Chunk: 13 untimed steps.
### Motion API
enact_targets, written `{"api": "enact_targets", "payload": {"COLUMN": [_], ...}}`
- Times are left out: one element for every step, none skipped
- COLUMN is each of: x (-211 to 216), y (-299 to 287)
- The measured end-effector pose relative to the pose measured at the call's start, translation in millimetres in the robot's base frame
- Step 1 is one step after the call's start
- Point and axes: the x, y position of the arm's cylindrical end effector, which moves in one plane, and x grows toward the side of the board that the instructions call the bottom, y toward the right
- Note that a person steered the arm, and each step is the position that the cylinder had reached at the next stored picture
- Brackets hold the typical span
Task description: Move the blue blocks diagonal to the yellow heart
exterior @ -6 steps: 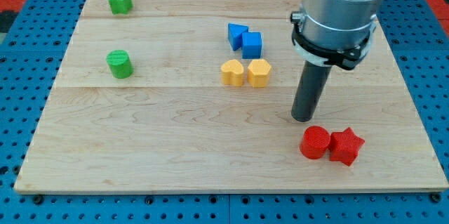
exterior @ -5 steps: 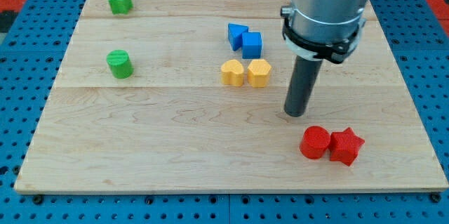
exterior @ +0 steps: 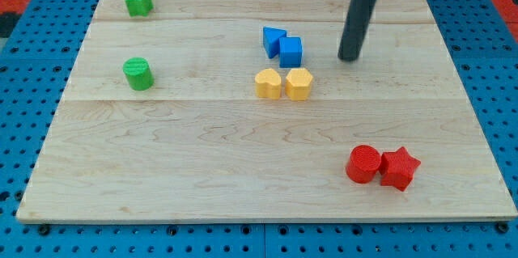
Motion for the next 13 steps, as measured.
{"api": "enact_targets", "payload": {"x": [-19.2,-13.1,9.8,5.5,-39.6,-22.8,7.4,30.0,42.0,43.5,43.5,43.5,45.3], "y": [-57.3,-119.0,-155.7,-131.4,-115.3,-29.8,-34.3,-61.6,-103.4,-142.8,-154.1,-157.6,-157.8]}}
